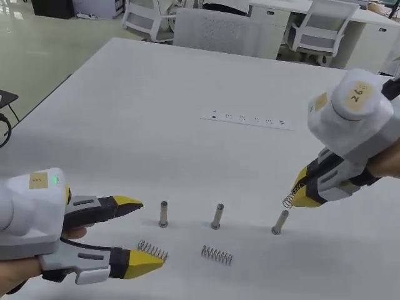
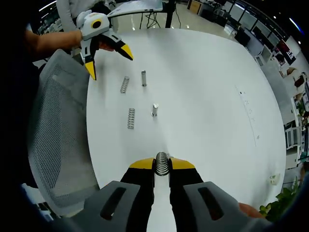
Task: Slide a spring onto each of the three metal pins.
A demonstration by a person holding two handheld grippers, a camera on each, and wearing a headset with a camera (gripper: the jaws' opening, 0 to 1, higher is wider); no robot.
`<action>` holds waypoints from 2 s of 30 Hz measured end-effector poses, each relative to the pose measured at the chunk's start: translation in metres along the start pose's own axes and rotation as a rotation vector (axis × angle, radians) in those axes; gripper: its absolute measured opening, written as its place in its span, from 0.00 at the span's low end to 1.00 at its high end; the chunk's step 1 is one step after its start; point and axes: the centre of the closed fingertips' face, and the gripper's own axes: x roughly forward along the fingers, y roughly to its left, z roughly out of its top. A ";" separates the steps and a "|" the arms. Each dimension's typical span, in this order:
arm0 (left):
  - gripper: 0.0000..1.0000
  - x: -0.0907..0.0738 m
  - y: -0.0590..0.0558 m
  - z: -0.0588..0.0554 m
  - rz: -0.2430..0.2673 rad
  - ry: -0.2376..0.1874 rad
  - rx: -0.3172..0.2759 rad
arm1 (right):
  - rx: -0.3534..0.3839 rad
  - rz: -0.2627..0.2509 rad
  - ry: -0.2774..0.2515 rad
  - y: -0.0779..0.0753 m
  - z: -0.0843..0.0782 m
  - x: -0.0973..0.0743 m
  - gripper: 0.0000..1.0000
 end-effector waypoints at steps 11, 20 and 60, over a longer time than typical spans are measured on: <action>0.59 0.002 0.001 -0.001 0.003 0.005 0.001 | 0.008 0.006 0.062 -0.013 -0.016 0.013 0.08; 0.59 0.003 0.000 -0.001 0.003 0.007 0.000 | 0.010 0.028 0.081 -0.016 -0.020 0.027 0.08; 0.56 0.001 0.003 -0.002 0.001 0.022 0.002 | 0.052 0.067 0.098 -0.017 -0.033 0.062 0.08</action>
